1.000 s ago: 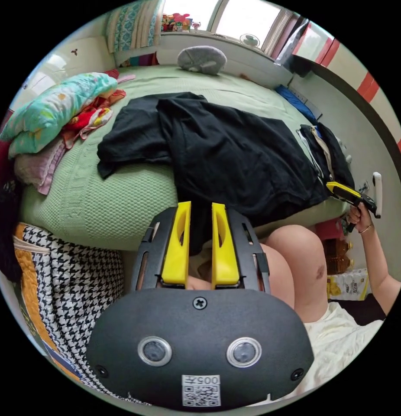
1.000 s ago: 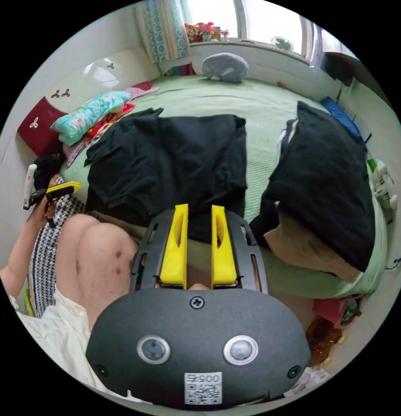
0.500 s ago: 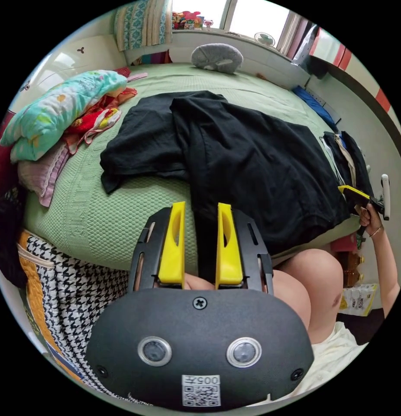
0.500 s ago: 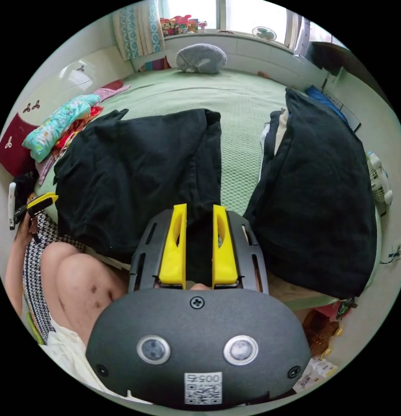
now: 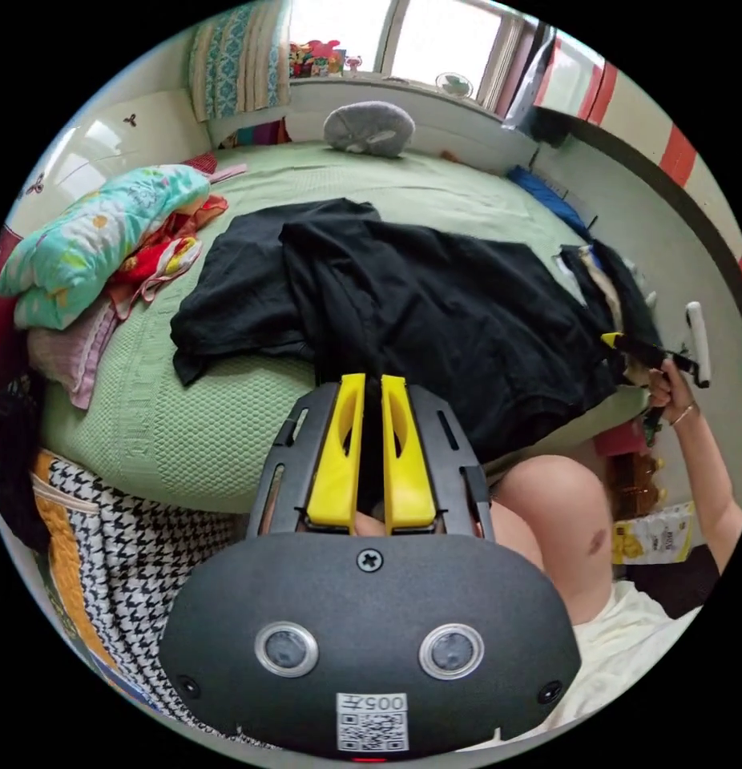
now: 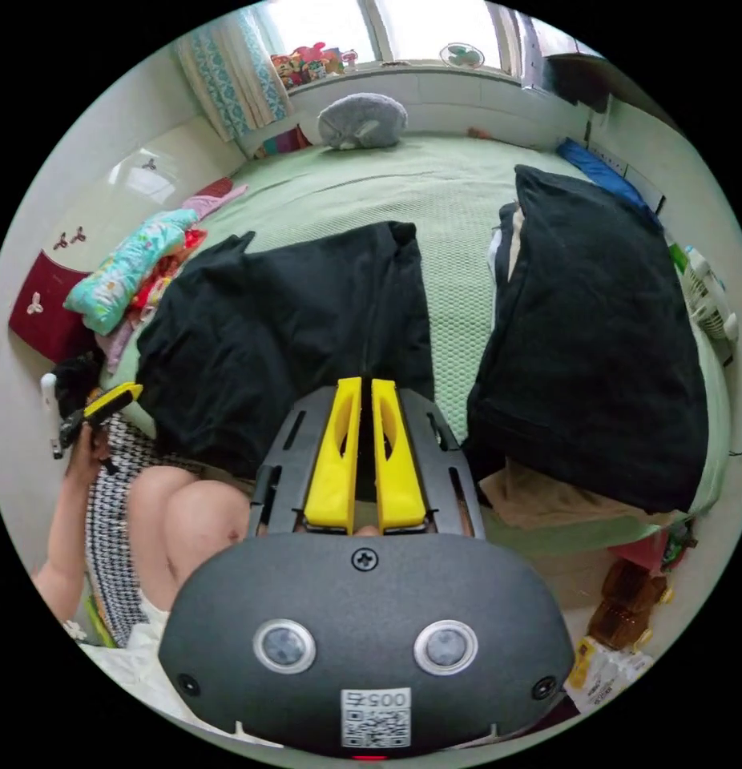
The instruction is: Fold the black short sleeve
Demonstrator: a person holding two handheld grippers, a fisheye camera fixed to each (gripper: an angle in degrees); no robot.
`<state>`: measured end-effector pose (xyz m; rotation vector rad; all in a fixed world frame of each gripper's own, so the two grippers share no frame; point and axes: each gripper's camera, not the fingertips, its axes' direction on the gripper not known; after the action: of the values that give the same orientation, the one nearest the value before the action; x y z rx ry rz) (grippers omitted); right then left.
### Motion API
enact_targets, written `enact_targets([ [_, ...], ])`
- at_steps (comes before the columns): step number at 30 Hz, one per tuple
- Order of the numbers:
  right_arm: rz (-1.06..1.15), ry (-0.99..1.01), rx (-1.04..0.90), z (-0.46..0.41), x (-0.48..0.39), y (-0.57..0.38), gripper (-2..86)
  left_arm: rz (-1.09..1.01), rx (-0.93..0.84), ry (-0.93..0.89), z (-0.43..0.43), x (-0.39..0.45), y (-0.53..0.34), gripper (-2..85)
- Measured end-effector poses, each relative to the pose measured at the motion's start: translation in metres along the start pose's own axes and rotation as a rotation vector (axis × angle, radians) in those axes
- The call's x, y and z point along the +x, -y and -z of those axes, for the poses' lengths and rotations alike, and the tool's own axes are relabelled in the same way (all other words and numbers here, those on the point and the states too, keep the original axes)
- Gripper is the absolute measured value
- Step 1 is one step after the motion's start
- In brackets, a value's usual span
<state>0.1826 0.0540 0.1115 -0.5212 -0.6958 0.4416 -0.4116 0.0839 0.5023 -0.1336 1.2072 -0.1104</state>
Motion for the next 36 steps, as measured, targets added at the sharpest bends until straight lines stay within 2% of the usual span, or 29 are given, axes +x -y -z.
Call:
enact_targets([
  [3, -0.015, 0.071, 0.044, 0.019, -0.004, 0.003, -1.1, 0.011, 0.042, -0.084, 0.014, 0.002, 0.003, 5.1],
  [6, -0.005, -0.016, 0.053, 0.025, -0.003, 0.001, -1.1, 0.022, -0.009, 0.046, 0.01, 0.003, -0.001, 5.1],
  [12, -0.019, -0.237, -0.122, -0.027, 0.007, -0.013, -0.5, 0.055, -0.197, 0.258, -0.037, 0.014, -0.017, 5.5],
  [16, 0.008, -0.328, -0.118, -0.027, -0.001, -0.02, 2.4, 0.062, -0.237, 0.318, -0.043, 0.024, -0.021, 3.6],
  [19, 0.068, -0.42, -0.094, -0.013, -0.014, -0.026, 2.1, 0.018, -0.186, 0.366, -0.03, 0.036, -0.02, 0.8],
  [21, 0.098, -0.445, -0.044, -0.003, -0.025, -0.031, 2.2, 0.003, -0.145, 0.359, -0.024, 0.046, -0.016, 0.1],
  [26, 0.149, -0.292, -0.034, -0.006, -0.055, -0.037, 1.9, -0.004, -0.152, 0.255, -0.043, 0.068, 0.0, -0.5],
  [31, 0.136, -0.384, -0.155, -0.05, -0.056, -0.048, -0.1, 0.05, -0.206, 0.222, -0.082, 0.073, 0.003, -0.6],
  [36, 0.129, -0.328, -0.085, -0.054, -0.045, -0.061, -0.7, 0.106, -0.17, 0.181, -0.087, 0.077, 0.002, -0.6],
])
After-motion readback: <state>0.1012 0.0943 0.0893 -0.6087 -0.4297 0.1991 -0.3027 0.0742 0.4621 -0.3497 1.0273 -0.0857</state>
